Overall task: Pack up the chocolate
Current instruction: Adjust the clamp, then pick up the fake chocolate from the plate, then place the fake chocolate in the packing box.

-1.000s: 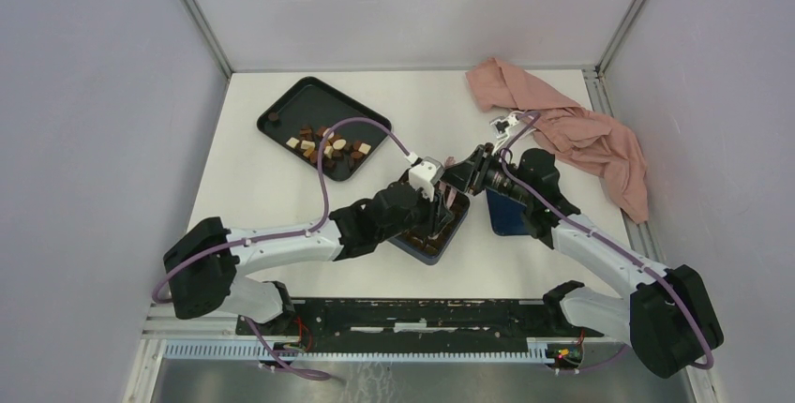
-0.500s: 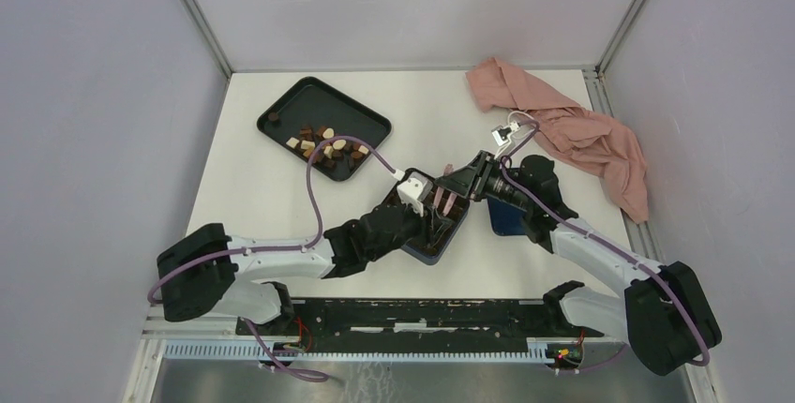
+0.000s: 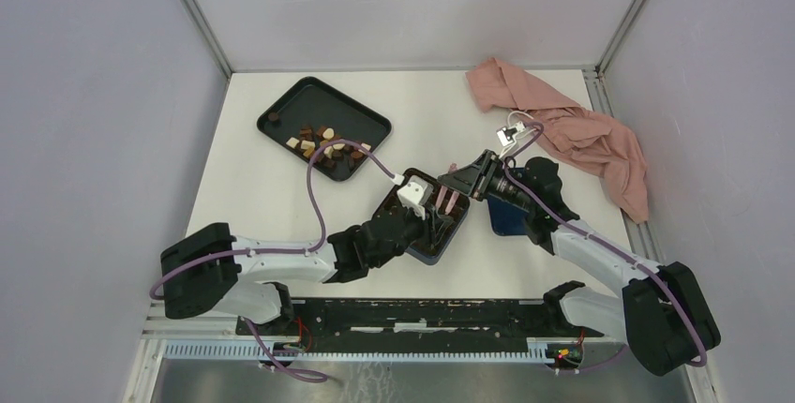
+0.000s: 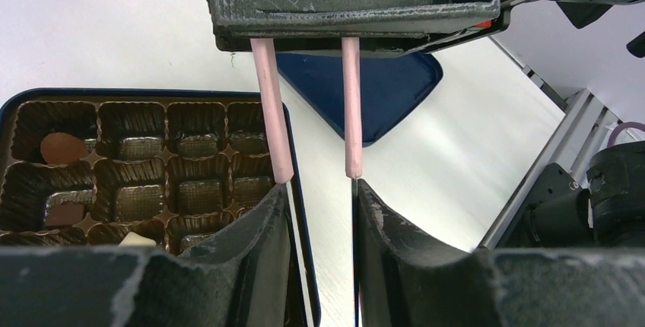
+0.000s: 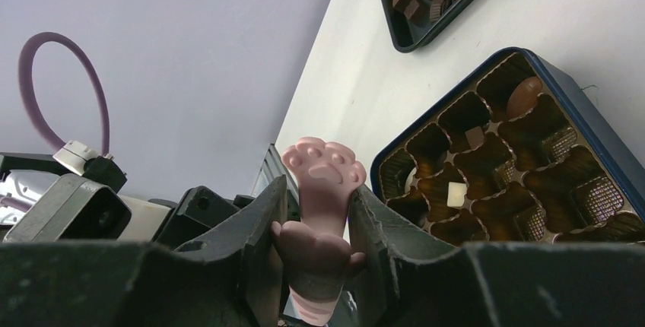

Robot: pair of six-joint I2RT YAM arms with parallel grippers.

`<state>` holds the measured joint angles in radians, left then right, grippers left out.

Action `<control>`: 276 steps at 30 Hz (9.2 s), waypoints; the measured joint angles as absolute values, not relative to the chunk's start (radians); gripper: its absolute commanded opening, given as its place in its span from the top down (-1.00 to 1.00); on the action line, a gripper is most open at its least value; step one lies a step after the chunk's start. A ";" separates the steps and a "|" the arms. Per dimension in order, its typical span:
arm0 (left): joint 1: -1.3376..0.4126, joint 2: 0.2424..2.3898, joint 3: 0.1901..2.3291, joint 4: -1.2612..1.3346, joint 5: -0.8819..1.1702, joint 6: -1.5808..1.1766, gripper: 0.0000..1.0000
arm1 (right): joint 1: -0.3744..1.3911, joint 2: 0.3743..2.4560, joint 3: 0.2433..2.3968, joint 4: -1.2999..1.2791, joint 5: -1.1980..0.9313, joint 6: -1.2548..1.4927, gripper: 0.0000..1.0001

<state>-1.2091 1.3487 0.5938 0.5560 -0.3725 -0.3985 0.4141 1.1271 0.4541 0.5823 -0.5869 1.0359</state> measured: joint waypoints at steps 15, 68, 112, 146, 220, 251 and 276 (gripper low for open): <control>-1.219 1.358 0.594 0.561 -0.418 -0.398 0.12 | 0.410 1.138 0.433 0.607 -0.586 1.084 0.60; -0.194 1.337 1.182 -0.626 0.114 -0.454 0.31 | 0.307 1.188 0.875 0.093 -1.047 -0.277 -0.91; 0.166 2.073 1.834 -0.904 0.074 -0.305 0.26 | 0.353 1.308 0.844 -0.155 -1.038 -0.489 -0.84; 0.166 2.220 1.925 -0.968 0.035 -0.305 0.20 | 0.373 1.344 0.844 -0.160 -1.038 -0.504 -0.83; 0.009 1.414 1.104 -0.578 0.465 -0.286 0.96 | 0.340 1.250 0.762 -0.170 -0.941 -0.773 -0.92; -0.515 0.865 0.744 -0.504 0.450 -0.527 0.96 | 0.358 1.523 0.897 -0.168 -0.736 -0.505 -0.22; -0.865 1.335 0.879 -0.471 0.131 -0.556 0.86 | 0.374 1.585 0.921 -0.247 -0.673 -0.517 -0.17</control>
<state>-0.8646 1.3350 0.8795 -0.4713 0.1310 -0.5564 0.3744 1.5848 0.9215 -0.2466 -0.6727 -0.5175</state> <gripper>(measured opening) 0.356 0.579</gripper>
